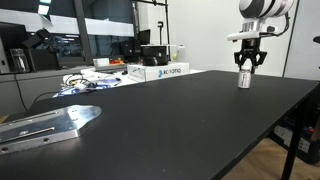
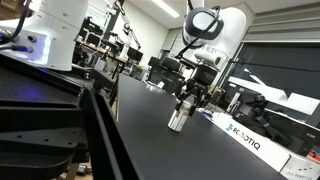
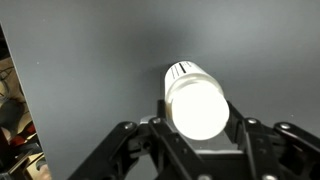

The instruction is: Move the bottle slightly to the right

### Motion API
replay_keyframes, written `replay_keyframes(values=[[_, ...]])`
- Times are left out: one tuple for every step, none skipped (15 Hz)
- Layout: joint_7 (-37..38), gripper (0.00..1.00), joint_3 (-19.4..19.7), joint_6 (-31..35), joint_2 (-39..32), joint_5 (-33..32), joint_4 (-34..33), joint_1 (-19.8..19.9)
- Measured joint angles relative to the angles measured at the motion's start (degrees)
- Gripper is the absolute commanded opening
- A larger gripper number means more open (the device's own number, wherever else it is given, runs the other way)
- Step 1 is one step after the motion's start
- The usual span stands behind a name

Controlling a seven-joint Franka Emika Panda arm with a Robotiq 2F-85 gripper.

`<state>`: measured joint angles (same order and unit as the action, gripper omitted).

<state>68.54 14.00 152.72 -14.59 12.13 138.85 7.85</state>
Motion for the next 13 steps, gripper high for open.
replay_keyframes(values=[[0.00, 0.93, 0.03, -0.03, 0.02, 0.01, -0.03, 0.01], [-0.03, 0.98, 0.08, -0.09, 0.17, 0.02, -0.10, 0.04], [-0.08, 1.00, 0.18, -0.27, 0.51, 0.02, -0.16, 0.07], [-0.16, 1.00, 0.34, -0.63, 1.14, 0.01, -0.18, 0.11], [-0.29, 1.00, 0.59, -1.11, 1.96, 0.01, -0.19, 0.14], [-0.44, 1.00, 0.82, -1.87, 3.04, 0.01, -0.19, 0.25], [-0.81, 1.00, 0.95, -2.79, 4.22, 0.09, -0.21, 0.51], [-1.26, 1.00, 1.05, -3.98, 5.65, 0.11, -0.21, 0.94], [-1.62, 1.00, 1.18, -5.09, 6.98, 0.11, -0.21, 1.35], [-2.11, 1.00, 1.32, -6.14, 8.25, 0.10, -0.22, 1.82], [-2.57, 1.00, 1.49, -7.25, 9.34, -0.12, -0.22, 2.25], [-3.09, 1.00, 1.60, -8.15, 10.25, -0.22, -0.22, 2.67], [-3.40, 1.00, 1.63, -8.65, 10.79, -0.25, -0.21, 2.96]])
